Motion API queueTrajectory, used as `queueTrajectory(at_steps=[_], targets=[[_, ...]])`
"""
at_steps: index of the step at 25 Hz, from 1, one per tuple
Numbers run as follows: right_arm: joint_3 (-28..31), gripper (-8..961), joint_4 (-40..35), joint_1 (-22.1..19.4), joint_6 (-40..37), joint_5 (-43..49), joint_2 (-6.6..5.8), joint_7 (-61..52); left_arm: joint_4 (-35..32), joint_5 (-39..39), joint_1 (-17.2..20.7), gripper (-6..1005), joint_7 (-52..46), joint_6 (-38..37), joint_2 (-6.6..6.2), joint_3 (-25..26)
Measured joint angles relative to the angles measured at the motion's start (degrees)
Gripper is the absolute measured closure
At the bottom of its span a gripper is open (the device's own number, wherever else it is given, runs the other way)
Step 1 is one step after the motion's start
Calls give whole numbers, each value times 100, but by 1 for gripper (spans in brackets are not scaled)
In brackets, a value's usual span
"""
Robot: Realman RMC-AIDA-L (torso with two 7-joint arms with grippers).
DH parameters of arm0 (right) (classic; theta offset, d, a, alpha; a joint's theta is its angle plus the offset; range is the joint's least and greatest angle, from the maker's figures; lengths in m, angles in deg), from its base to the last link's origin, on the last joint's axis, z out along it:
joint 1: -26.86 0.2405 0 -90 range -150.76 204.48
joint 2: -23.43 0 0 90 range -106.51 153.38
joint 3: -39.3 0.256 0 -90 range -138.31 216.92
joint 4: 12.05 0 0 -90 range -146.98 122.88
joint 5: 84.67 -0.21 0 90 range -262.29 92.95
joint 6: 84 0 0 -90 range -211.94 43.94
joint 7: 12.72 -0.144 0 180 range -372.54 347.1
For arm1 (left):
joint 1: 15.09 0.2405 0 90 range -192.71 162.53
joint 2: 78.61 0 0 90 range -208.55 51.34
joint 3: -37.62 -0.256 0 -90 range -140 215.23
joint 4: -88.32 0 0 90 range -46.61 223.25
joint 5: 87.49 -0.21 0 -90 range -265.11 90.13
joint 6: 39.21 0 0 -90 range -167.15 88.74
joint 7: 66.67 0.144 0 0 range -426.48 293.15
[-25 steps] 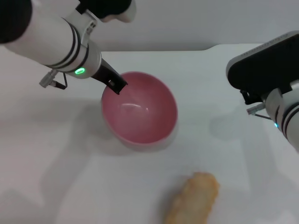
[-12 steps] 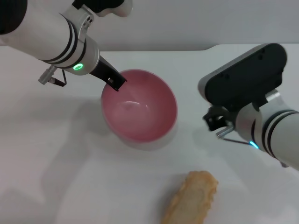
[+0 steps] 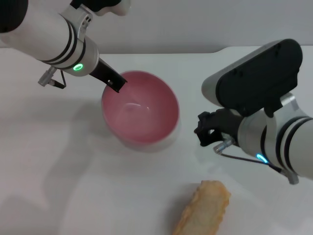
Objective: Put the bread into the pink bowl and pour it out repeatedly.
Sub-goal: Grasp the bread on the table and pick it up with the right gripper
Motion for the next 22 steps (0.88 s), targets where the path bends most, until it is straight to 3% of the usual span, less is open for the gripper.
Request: queueTrajectory(at_steps=[6, 22], targets=[[-224, 843, -65, -100, 131, -561, 1, 22, 214, -28, -64, 956, 44, -124, -17, 109], [-1117, 825, -53, -272, 447, -46, 1, -192, 638, -132, -190, 956, 48, -308, -17, 226]])
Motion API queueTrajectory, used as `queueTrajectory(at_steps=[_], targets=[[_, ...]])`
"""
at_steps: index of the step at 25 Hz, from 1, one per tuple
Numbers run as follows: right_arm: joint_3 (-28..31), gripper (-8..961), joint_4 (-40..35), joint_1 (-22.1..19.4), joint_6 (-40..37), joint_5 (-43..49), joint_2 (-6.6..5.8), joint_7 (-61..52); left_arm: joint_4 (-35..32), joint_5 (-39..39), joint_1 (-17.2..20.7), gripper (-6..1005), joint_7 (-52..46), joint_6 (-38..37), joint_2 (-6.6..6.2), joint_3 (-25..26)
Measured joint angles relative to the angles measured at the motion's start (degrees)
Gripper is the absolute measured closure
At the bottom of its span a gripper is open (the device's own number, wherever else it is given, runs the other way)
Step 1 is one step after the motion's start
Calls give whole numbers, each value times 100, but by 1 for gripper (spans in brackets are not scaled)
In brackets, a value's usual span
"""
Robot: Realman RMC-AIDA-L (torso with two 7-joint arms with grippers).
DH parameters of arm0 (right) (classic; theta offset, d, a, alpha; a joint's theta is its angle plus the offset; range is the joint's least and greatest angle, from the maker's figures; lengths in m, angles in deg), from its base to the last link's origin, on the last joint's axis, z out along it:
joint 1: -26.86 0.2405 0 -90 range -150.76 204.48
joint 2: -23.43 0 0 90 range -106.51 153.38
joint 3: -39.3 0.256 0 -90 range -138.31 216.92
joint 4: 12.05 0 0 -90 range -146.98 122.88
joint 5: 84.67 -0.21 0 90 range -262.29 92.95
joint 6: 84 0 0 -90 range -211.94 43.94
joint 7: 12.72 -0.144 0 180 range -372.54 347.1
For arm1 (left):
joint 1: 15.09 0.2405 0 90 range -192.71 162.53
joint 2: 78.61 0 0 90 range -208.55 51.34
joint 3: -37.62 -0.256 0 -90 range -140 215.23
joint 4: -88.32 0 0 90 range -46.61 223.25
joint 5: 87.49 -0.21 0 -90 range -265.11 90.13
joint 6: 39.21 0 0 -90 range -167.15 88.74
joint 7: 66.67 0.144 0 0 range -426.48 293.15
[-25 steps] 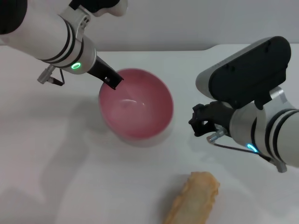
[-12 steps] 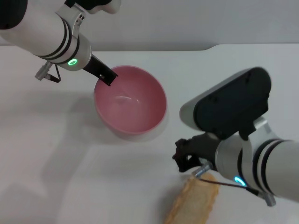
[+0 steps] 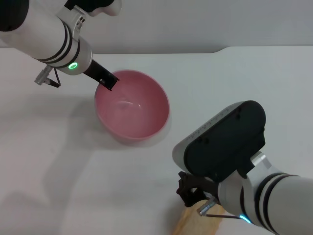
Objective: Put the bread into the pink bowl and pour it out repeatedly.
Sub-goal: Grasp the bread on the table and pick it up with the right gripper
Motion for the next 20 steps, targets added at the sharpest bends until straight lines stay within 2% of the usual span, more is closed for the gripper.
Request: queueTrajectory(at_steps=[6, 10, 17, 20], targets=[[43, 818, -57, 25, 122, 55, -8, -77, 58, 0, -4, 956, 42, -59, -3, 36], [-17, 572, -18, 53, 163, 153, -14, -171, 73, 2, -15, 956, 43, -114, -4, 47], [-191, 376, 71, 51, 205, 178, -7, -237, 379, 4, -176, 956, 49, -184, -3, 130], [-244, 369, 106, 65, 217, 183, -5, -239, 470, 4, -226, 956, 52, -251, 1, 136]])
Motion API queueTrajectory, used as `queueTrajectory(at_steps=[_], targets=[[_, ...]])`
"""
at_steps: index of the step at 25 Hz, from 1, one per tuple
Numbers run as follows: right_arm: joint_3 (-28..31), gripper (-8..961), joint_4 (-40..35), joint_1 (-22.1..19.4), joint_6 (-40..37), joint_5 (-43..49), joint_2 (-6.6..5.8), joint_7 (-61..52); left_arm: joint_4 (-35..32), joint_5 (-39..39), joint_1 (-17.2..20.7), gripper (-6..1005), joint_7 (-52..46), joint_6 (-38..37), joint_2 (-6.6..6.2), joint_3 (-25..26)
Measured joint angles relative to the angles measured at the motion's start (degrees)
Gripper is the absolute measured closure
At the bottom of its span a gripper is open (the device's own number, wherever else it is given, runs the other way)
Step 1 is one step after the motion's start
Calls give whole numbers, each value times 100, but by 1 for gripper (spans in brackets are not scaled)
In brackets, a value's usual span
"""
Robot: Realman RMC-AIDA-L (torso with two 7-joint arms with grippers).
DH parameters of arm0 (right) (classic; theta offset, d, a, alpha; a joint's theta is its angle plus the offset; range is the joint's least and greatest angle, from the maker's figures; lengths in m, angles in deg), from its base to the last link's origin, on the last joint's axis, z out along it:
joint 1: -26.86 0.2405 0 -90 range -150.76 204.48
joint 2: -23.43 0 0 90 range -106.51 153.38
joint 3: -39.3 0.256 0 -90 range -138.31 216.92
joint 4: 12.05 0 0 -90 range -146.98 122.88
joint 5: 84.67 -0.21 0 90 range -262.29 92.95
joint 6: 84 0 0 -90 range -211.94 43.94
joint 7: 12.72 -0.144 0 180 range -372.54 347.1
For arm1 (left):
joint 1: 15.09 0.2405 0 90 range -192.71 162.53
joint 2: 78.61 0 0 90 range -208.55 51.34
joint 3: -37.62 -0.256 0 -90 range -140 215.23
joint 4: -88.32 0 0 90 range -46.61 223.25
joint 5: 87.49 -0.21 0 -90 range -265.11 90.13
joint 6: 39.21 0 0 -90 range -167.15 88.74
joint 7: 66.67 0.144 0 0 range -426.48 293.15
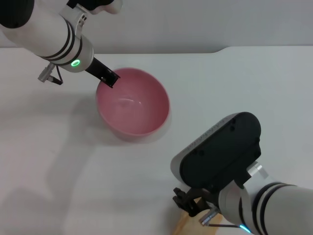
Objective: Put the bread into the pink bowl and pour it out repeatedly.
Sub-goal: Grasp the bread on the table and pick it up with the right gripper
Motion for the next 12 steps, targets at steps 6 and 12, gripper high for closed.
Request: queueTrajectory(at_steps=[6, 12], targets=[[-69, 354, -6, 54, 249, -26, -15, 29, 2, 0, -17, 956, 1, 6, 5, -1], [-288, 308, 110, 11, 252, -26, -7, -183, 21, 0, -18, 956, 1, 7, 5, -3]])
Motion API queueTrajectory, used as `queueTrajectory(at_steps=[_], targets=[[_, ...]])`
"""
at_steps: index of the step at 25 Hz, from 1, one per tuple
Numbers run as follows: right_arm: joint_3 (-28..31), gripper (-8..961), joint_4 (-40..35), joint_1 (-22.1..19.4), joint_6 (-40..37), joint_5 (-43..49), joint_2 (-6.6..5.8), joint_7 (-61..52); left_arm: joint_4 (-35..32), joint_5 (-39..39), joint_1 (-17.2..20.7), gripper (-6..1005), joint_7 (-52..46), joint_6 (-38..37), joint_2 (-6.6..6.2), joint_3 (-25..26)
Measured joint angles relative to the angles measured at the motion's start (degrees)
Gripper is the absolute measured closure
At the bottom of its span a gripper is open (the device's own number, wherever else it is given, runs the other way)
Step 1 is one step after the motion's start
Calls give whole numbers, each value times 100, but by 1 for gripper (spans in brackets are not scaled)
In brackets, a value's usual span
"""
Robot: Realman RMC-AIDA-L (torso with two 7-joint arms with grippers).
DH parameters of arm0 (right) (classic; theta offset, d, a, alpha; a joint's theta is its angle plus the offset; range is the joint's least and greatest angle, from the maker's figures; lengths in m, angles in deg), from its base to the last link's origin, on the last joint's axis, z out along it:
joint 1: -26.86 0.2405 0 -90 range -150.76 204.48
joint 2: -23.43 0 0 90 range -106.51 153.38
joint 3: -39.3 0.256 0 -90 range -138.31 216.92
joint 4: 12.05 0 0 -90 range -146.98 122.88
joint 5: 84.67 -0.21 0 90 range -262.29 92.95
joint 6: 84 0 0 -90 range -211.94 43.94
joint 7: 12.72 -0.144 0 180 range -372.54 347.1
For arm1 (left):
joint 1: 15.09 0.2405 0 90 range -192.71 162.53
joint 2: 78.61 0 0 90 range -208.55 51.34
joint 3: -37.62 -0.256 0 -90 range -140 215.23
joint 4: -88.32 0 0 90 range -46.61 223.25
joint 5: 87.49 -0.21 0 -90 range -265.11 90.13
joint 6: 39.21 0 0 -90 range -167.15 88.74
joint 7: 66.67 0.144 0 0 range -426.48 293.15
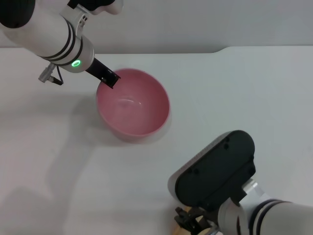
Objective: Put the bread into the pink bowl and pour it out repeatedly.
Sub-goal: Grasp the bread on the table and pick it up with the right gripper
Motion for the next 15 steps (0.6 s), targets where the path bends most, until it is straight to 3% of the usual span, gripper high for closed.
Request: queueTrajectory(at_steps=[15], targets=[[58, 310, 639, 137, -338, -164, 1, -194, -12, -1, -52, 956, 1, -33, 0, -7]])
